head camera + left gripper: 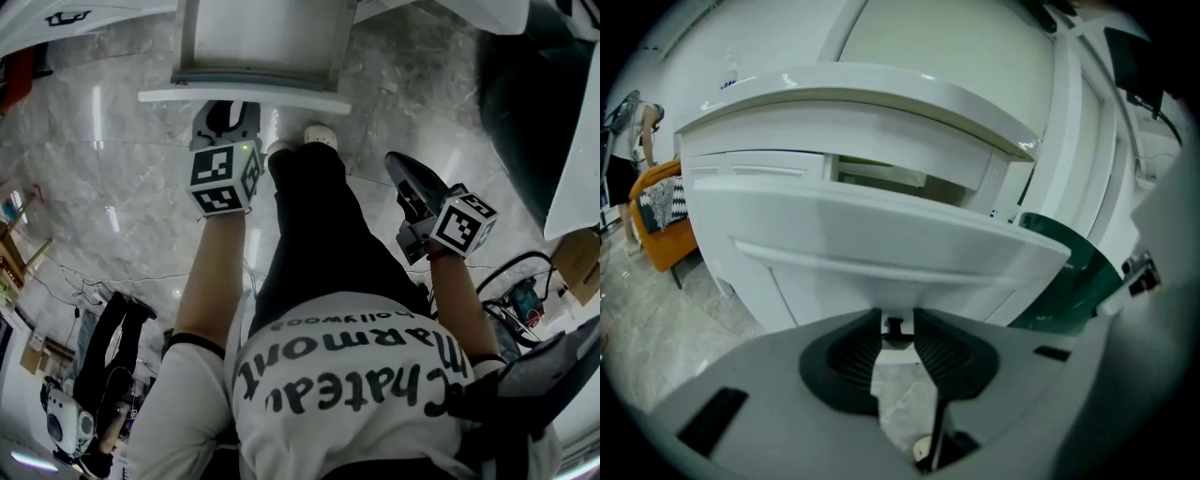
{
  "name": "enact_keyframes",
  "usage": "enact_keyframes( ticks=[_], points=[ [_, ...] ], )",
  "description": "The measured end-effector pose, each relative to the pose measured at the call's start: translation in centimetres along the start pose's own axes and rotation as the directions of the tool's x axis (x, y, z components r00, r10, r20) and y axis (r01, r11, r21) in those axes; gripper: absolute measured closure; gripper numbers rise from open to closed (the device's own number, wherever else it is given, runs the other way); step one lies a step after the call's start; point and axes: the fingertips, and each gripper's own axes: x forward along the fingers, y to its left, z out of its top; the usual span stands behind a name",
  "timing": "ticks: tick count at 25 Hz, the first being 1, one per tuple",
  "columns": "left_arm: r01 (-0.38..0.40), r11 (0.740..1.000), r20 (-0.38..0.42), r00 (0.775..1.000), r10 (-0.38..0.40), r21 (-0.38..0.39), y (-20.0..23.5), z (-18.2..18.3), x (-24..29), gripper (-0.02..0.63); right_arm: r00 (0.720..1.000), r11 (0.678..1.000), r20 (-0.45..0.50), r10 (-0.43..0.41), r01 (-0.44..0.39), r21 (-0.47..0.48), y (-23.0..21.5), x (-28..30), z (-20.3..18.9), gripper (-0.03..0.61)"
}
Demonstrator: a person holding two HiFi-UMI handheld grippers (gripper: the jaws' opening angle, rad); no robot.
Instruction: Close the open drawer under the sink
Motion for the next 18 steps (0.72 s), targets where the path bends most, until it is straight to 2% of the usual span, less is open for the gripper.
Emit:
enact_keyframes(
  ticks=[4,5,6,12,15,18],
  points=[
    [-0.019,1.0,0.072,0.997,0.018,0.004,-0.5,1.9,-1.2,0.517,1.0,1.0,-0.009,0.005,-0.005,0.016,0.0,0.3,-0.2,0.568],
    [-0.028,1.0,0.086,0.996,0.028,0.002,-0.3,2.3,-1.5,0.583,1.0,1.0,-0.014,0.006,-0.006,0.016,0.0,0.4,-0.3,0.568],
    [-0.031,1.0,0.092,0.995,0.031,-0.002,-0.3,2.4,-1.5,0.607,1.0,1.0,-0.018,0.007,-0.007,0.015,0.1,0.5,-0.3,0.568],
    [-0.011,1.0,0.073,0.997,0.009,0.029,-0.9,1.8,-0.6,0.607,1.0,1.0,-0.031,0.001,-0.001,0.008,-0.3,0.5,-0.3,0.568],
    [-0.036,0.999,0.102,0.994,0.039,-0.028,-0.3,2.5,-0.4,0.606,1.0,1.0,-0.026,-0.009,0.009,0.015,-1.0,0.4,-0.2,0.568],
    [-0.087,0.991,0.157,0.982,0.103,-0.103,1.8,5.0,0.3,0.607,1.0,1.0,-0.028,-0.007,0.008,0.027,-1.1,0.4,-0.3,0.568]
  ],
)
